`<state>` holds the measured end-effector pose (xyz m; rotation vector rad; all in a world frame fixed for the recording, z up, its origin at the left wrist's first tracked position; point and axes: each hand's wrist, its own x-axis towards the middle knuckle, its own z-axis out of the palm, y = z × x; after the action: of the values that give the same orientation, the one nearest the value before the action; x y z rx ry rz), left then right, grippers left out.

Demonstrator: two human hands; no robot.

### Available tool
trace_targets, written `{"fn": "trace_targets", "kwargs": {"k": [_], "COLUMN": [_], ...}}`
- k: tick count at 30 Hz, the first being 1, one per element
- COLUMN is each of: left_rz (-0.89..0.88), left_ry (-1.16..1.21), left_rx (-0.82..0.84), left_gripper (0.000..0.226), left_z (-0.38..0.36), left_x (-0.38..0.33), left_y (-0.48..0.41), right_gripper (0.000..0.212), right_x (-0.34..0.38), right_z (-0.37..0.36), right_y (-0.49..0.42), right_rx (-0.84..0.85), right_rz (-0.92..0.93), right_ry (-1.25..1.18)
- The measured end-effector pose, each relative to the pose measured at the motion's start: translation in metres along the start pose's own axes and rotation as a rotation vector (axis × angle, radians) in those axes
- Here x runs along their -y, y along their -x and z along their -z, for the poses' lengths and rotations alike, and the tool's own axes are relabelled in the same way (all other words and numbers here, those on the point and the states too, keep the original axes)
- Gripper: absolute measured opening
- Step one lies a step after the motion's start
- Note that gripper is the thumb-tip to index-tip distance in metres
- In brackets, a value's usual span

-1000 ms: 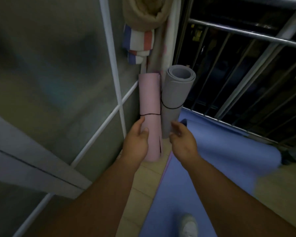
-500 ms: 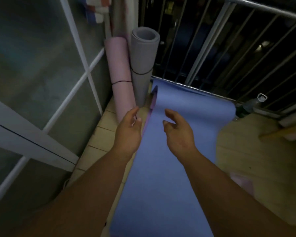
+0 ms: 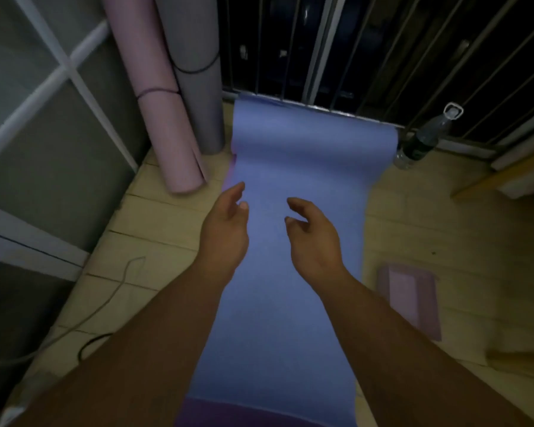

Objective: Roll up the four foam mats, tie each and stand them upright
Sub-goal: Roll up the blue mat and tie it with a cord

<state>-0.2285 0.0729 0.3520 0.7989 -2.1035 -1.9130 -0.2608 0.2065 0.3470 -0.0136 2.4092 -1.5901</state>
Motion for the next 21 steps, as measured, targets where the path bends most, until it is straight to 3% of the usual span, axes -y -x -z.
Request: {"fn": "trace_targets", "kwargs": {"k": [14,21], "left_rz": [-0.052,-0.061], "left_ry": [-0.147,-0.092], "left_rx": [0.128,0.146], "left_gripper": [0.035,0.034], "left_z": [-0.068,-0.077], "left_x": [0.266,0.343], "left_y": [0.000,-0.022], "right_gripper": [0.031,0.031], "right_x": [-0.272,-0.349], "right_z": [-0.031,-0.062], "right_y": [0.016,0.001], "right_rx": [-0.105,-0.202], "right_rz": [-0.109,-0.110], "right_ry": [-0.029,-0.116]}}
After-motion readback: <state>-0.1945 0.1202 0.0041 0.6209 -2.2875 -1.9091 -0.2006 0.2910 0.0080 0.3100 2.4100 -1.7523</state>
